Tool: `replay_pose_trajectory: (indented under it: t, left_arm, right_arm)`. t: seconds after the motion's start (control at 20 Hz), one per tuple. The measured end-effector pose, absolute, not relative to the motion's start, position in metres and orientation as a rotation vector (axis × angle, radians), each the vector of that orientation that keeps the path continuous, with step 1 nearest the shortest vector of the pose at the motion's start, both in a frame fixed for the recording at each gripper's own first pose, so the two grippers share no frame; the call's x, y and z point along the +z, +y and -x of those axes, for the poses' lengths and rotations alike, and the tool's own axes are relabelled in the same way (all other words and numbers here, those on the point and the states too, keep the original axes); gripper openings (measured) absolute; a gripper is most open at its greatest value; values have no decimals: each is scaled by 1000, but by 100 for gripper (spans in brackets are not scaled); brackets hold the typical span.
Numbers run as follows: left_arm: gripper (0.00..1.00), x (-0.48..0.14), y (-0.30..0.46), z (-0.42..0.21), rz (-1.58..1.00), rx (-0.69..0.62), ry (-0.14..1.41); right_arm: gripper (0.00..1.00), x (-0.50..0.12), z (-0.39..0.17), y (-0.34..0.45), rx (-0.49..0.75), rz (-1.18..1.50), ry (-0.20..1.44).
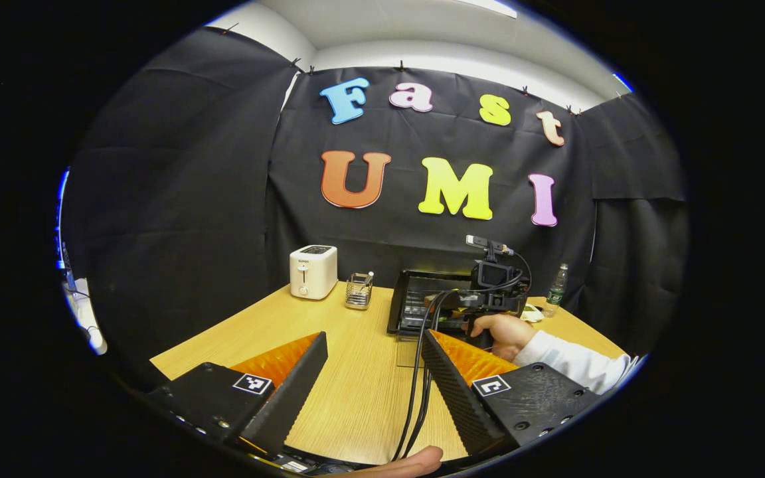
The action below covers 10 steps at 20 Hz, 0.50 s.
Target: Open the electric oven with the left hand, put the food in, and close the electric oven.
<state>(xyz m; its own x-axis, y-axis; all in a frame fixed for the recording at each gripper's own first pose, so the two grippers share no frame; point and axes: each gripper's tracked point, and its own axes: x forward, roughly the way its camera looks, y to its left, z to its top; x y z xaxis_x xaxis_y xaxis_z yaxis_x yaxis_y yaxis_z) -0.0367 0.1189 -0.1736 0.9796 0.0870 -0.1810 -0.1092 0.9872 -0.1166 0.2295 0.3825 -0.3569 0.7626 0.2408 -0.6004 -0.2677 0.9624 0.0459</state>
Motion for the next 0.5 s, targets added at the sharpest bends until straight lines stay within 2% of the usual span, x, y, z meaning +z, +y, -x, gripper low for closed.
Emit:
replay_pose_trajectory:
  t: [0.25, 0.3, 0.35, 0.5]
  left_arm:
    - [94, -169, 113, 41, 120, 95, 170]
    - [94, -170, 112, 41, 117, 93, 172]
    - [94, -169, 111, 40, 115, 96, 172]
    - [94, -167, 113, 41, 115, 105, 170]
  right_arm:
    - [100, -332, -184, 378, 386, 34, 637]
    - [93, -322, -175, 375, 404, 27, 615]
    - [100, -309, -167, 371, 417, 23, 579]
    - [100, -266, -144, 356, 436, 13, 458]
